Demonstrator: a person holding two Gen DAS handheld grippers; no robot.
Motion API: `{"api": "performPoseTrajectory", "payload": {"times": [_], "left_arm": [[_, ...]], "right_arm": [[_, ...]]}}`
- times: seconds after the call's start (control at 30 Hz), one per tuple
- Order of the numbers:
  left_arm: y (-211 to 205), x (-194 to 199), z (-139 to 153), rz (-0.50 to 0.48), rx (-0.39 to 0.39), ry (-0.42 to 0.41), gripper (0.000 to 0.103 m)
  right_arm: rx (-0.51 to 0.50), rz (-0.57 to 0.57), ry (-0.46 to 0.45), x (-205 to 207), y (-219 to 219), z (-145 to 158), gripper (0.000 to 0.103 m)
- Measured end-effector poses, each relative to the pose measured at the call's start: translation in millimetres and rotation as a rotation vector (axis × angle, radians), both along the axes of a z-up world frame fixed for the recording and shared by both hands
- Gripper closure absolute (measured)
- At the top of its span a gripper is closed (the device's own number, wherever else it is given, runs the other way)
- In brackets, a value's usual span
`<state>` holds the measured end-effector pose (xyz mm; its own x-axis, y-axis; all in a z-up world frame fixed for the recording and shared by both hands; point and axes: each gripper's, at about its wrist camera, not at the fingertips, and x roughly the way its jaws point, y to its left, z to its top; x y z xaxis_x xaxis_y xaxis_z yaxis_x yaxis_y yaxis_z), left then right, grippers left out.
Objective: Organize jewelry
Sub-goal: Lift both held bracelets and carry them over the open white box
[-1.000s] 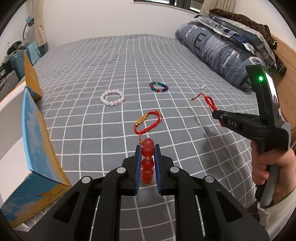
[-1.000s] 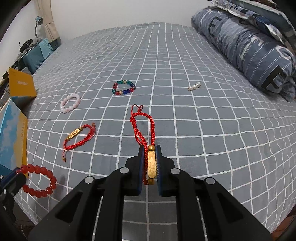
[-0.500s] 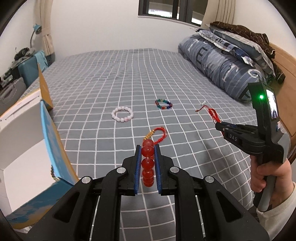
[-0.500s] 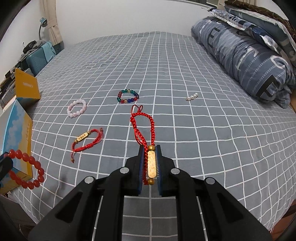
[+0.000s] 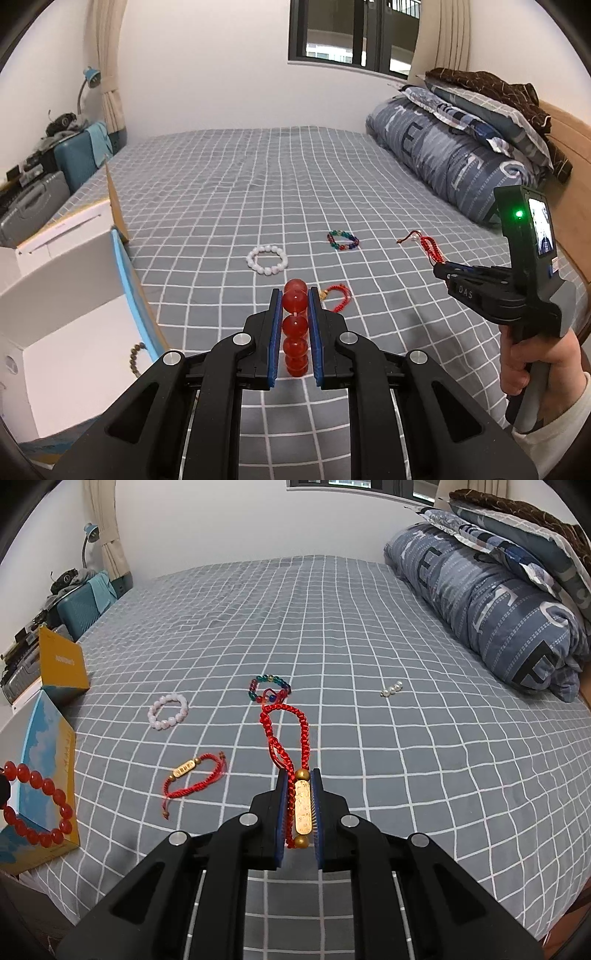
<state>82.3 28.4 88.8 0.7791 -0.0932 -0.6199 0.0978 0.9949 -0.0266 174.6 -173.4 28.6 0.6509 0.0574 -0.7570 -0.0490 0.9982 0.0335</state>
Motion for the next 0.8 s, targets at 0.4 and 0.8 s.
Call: {"api": "performPoseTrajectory", "payload": {"times": [0.4, 0.8], "left_arm": [[29.3, -8.1, 20.7, 0.077, -0.005, -0.038, 0.090], [68.5, -21.3, 36.7, 0.151, -0.012, -0.064, 0.090]], "right_arm": [[0.001, 0.046, -0.038, 3.1, 37.9, 17.3, 0.092], [0.017, 0.127, -0.061, 8.2, 97.9, 30.6, 0.092]]}}
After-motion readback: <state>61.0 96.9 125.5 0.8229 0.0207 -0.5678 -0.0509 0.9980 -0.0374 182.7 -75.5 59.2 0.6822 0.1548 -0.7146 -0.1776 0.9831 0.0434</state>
